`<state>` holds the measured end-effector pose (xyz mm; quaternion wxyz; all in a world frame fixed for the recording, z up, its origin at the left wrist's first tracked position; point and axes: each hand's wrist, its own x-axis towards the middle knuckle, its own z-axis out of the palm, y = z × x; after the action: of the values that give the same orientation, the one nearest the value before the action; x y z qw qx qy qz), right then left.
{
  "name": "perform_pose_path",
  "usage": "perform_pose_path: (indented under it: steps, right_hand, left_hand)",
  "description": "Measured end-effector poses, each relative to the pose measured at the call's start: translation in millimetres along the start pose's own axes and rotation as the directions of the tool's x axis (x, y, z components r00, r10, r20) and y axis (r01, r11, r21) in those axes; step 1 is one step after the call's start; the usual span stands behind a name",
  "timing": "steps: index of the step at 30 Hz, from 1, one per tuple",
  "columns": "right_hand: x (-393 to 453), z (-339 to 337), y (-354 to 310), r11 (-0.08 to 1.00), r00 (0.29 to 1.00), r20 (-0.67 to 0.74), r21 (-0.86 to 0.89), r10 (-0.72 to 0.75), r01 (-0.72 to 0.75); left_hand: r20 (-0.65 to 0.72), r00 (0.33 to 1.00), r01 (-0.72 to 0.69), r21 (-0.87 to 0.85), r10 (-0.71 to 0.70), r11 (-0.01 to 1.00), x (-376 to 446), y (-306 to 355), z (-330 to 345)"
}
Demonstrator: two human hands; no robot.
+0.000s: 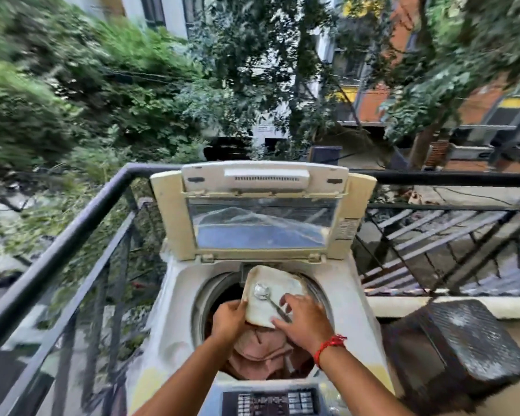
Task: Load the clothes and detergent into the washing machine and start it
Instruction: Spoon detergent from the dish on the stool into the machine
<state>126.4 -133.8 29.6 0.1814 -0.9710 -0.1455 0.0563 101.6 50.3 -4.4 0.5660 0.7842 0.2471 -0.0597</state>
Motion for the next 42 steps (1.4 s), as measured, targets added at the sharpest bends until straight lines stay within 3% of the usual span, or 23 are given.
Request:
perform_pose_path:
  steps: [5,11,14,20,27,33,38,42]
  right_hand:
    - [11,18,-14,0.978,0.985,0.101,-0.146,-0.138,0.152]
    - [19,21,-14,0.936,0.949,0.063,-0.161,-0.308,0.314]
    - [27,14,-9,0.947,0.949,0.009,-0.061,-0.315,0.315]
    - [43,-4,7,0.907,0.909,-0.066,-0.134,-0.411,0.400]
    - [33,0,16,0.858,0.889,0.039,-0.244,-0.456,0.451]
    - [12,12,10,0.912,0.901,0.209,-0.080,-0.379,0.402]
    - [6,19,4,0.965,0.905,0.335,0.053,-0.261,0.259]
    - [18,12,5,0.983,0.925,0.348,0.149,-0.150,0.103]
  left_hand:
    - [-0.108,0.993,0.029,-0.105,-0.041,0.994,-13,-17,-14]
    - [-0.195,0.980,0.019,-0.109,-0.040,0.994,-24,-15,-21]
    - [-0.238,0.970,0.034,-0.085,-0.053,0.996,-28,-17,-22]
    - [-0.308,0.944,0.069,-0.166,-0.118,0.984,-21,-39,-23]
    - [-0.392,0.913,0.064,-0.129,-0.110,0.990,-18,-47,-21]
    - [-0.446,0.877,0.130,-0.140,-0.179,0.982,-22,-44,-15]
    - [-0.459,0.867,0.183,-0.067,-0.193,0.981,-22,-38,-18]
    - [-0.425,0.883,0.197,-0.046,-0.198,0.979,-14,-41,-23]
